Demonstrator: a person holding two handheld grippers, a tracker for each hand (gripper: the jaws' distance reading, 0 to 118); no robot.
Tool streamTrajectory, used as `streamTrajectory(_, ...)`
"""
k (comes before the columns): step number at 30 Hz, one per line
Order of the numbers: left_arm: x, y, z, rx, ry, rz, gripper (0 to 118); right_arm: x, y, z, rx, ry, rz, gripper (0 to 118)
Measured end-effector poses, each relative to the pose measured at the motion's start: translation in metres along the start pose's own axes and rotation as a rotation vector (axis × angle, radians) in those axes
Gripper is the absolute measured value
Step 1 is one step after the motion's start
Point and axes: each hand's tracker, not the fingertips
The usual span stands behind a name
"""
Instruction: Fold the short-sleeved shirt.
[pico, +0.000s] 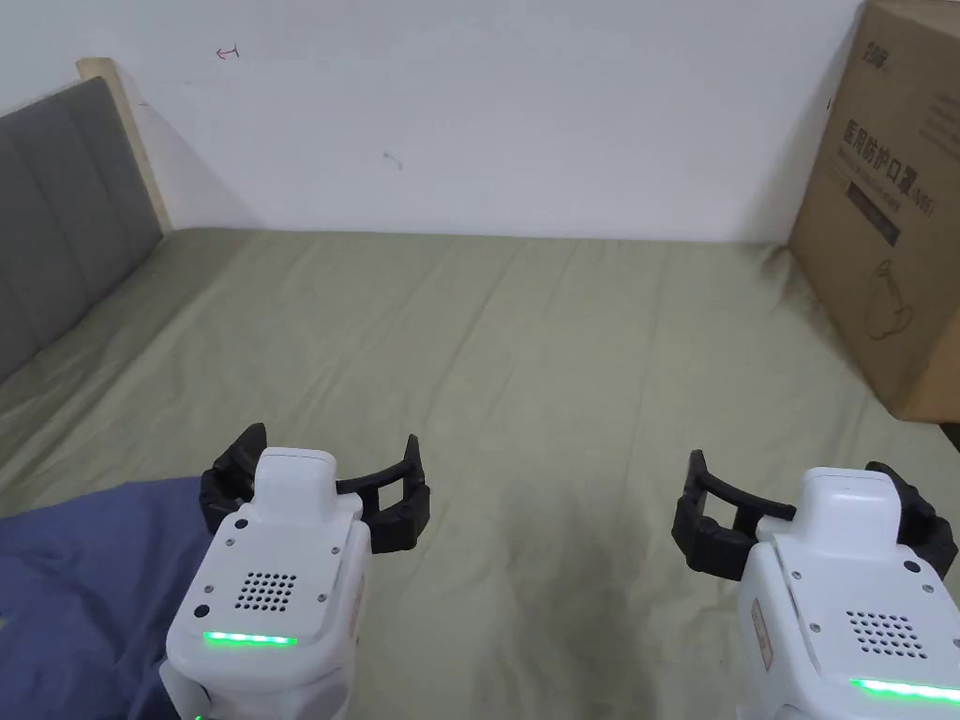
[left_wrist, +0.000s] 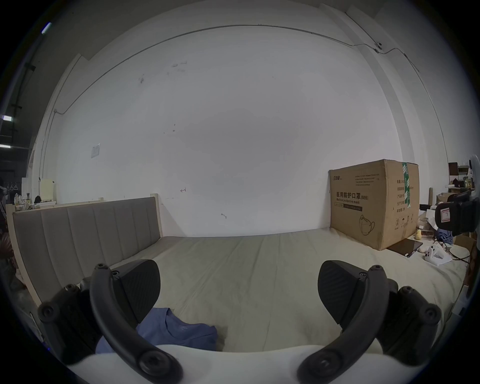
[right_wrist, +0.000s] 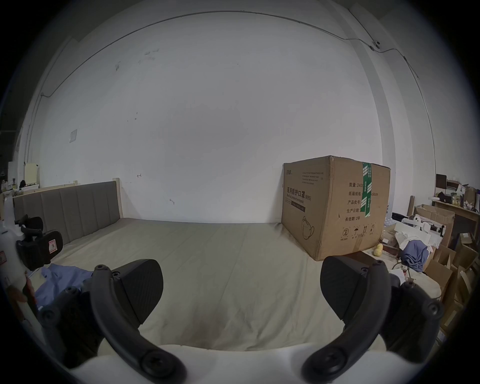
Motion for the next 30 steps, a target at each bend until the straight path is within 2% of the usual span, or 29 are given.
streamTrajectory(4,0.000,0.001,0.001,0.002,-0.009,-0.005,118,0.001,-0.001,0.000,-0.005,0.000,0.003,116)
streamTrajectory(5,0.000,0.002,0.001,0.003,-0.010,-0.003,114,0.001,-0.001,0.000,-0.007,0.001,0.002,113)
streamTrajectory(6,0.000,0.003,0.002,0.003,-0.019,0.007,104,0.001,0.000,0.000,-0.009,0.004,0.001,106)
streamTrajectory(7,-0.001,0.003,0.004,0.009,-0.035,0.023,73,0.000,0.000,0.001,-0.008,0.004,0.000,82)
streamTrajectory(9,0.000,0.004,0.004,0.015,-0.036,0.037,13,0.000,0.001,0.002,-0.001,-0.008,-0.001,21)
streamTrajectory(10,0.001,0.004,0.002,0.012,-0.030,0.039,2,0.000,0.001,0.001,-0.004,-0.011,-0.003,1)
streamTrajectory(17,-0.005,0.008,0.000,-0.016,-0.065,0.082,0,0.005,0.002,0.001,-0.008,-0.023,-0.027,0)
streamTrajectory(30,-0.012,0.007,0.006,-0.003,-0.012,0.076,0,-0.002,0.002,-0.004,-0.021,-0.006,-0.021,0)
